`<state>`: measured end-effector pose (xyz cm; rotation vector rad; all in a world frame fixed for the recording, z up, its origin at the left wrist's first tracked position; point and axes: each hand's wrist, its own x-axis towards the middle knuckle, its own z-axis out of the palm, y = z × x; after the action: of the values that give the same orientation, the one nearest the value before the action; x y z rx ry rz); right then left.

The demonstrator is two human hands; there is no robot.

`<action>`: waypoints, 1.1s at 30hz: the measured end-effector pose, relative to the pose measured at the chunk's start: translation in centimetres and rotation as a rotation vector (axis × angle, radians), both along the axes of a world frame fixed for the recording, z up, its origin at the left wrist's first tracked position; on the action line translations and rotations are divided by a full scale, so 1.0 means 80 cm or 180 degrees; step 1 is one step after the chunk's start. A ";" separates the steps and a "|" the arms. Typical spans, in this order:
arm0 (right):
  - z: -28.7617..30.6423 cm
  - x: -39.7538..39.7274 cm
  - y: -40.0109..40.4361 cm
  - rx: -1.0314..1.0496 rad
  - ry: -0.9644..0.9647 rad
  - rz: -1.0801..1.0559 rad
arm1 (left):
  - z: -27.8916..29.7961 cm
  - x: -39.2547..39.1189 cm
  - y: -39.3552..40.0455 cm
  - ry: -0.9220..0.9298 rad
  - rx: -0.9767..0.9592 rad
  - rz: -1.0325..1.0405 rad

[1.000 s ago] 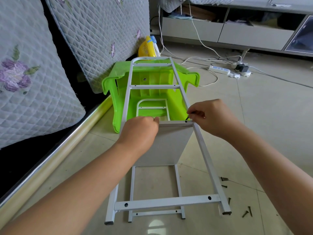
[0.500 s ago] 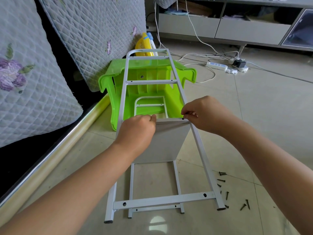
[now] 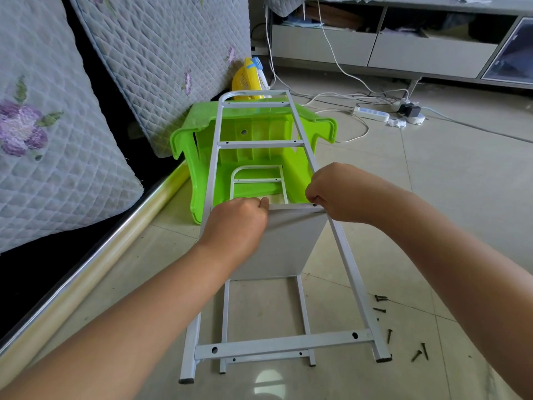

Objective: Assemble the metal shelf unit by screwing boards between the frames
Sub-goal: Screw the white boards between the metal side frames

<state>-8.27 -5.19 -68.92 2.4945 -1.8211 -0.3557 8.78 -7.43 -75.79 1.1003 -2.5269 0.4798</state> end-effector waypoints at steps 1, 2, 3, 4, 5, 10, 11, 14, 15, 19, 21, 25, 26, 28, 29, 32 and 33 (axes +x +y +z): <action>0.001 0.000 -0.001 0.0001 0.0006 0.0018 | 0.000 0.000 0.000 0.0009 -0.0003 -0.0005; 0.000 0.000 -0.001 0.0000 0.0009 0.0020 | 0.000 0.000 0.001 0.0011 -0.0007 -0.0005; 0.000 0.000 -0.001 -0.0008 -0.0003 -0.0017 | 0.000 0.001 0.002 0.0007 -0.0013 -0.0002; -0.001 -0.001 0.000 -0.0013 -0.0010 -0.0084 | 0.000 0.001 0.003 0.0000 -0.0014 0.0000; -0.002 0.000 0.001 -0.0027 0.0000 -0.0158 | 0.000 0.000 0.004 -0.0005 -0.0013 0.0001; -0.007 0.007 0.008 -0.0110 0.0054 -0.0443 | 0.001 -0.002 0.004 -0.0028 -0.0021 0.0028; -0.004 0.008 0.008 -0.0087 0.0030 -0.0514 | 0.000 -0.003 0.004 -0.0028 -0.0010 0.0025; 0.000 0.008 0.007 0.0051 -0.0016 -0.0727 | 0.001 -0.002 0.005 -0.0065 0.0045 0.0036; 0.000 0.008 0.006 0.0073 0.0009 -0.0759 | 0.002 -0.001 0.006 -0.0091 0.0050 0.0051; -0.004 -0.002 0.008 -0.0059 -0.0197 -0.0650 | 0.003 0.001 0.007 -0.0112 0.0089 0.0029; -0.004 -0.014 0.009 -0.0170 -0.0526 -0.0403 | 0.005 0.001 0.007 -0.0131 0.0088 0.0032; -0.004 -0.026 0.013 -0.0271 -0.1177 -0.0139 | 0.003 0.000 0.007 -0.0135 0.0144 0.0068; -0.007 -0.026 0.013 -0.0304 -0.1186 -0.0128 | 0.002 0.000 0.006 -0.0116 0.0143 0.0063; -0.011 -0.026 0.012 -0.0357 -0.1197 -0.0100 | 0.003 0.000 0.006 -0.0109 0.0161 0.0069; -0.012 -0.026 0.012 -0.0368 -0.1222 -0.0109 | 0.003 -0.001 0.006 -0.0114 0.0158 0.0068; -0.015 -0.026 0.010 -0.0391 -0.1340 -0.0066 | 0.005 0.000 0.006 -0.0130 0.0224 0.0035; -0.016 -0.026 0.010 -0.0397 -0.1369 -0.0050 | 0.004 0.001 0.005 -0.0140 0.0246 0.0028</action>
<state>-10.34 -4.40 -70.17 2.6178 -1.9211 0.3126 8.86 -7.05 -75.46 1.1410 -2.5997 0.4161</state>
